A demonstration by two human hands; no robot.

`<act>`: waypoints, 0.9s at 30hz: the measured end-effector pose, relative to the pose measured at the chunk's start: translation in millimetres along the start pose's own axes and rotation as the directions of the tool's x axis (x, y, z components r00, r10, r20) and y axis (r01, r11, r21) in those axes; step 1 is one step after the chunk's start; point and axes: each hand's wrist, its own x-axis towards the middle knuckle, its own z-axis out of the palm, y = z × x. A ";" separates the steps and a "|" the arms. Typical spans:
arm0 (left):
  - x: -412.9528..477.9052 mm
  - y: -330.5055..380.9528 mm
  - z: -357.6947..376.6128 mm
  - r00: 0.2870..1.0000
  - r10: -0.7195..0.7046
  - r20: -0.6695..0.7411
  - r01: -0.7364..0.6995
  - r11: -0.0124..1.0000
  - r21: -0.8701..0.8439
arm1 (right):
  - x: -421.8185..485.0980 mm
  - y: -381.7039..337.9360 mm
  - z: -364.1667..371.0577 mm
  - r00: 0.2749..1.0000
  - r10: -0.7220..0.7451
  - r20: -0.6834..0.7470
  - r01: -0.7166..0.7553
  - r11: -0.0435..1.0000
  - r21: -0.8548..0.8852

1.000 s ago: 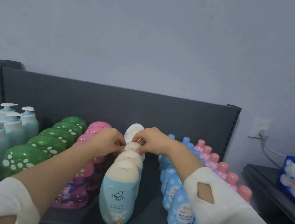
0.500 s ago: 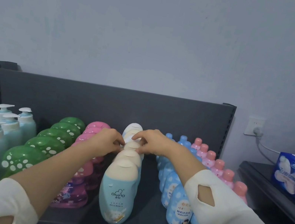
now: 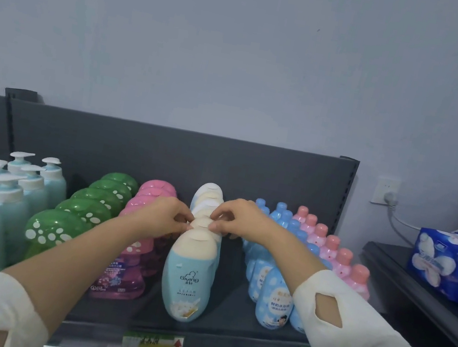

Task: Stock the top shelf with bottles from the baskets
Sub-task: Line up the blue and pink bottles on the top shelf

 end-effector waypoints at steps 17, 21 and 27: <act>5.3 0.4 3.2 0.999 -0.048 0.026 0.051 0.986 -0.156 | -1.4 -10.7 -6.2 0.995 0.030 0.091 -0.024 0.997 -0.075; 5.8 -1.6 1.5 0.995 -0.077 0.070 0.091 0.969 -0.228 | 0.7 -13.3 -6.9 0.994 0.038 0.099 -0.027 0.993 -0.114; 3.9 -2.0 2.1 0.995 -0.078 0.061 0.090 0.971 -0.222 | 3.4 -14.8 -8.3 0.990 0.047 0.129 -0.028 0.989 -0.148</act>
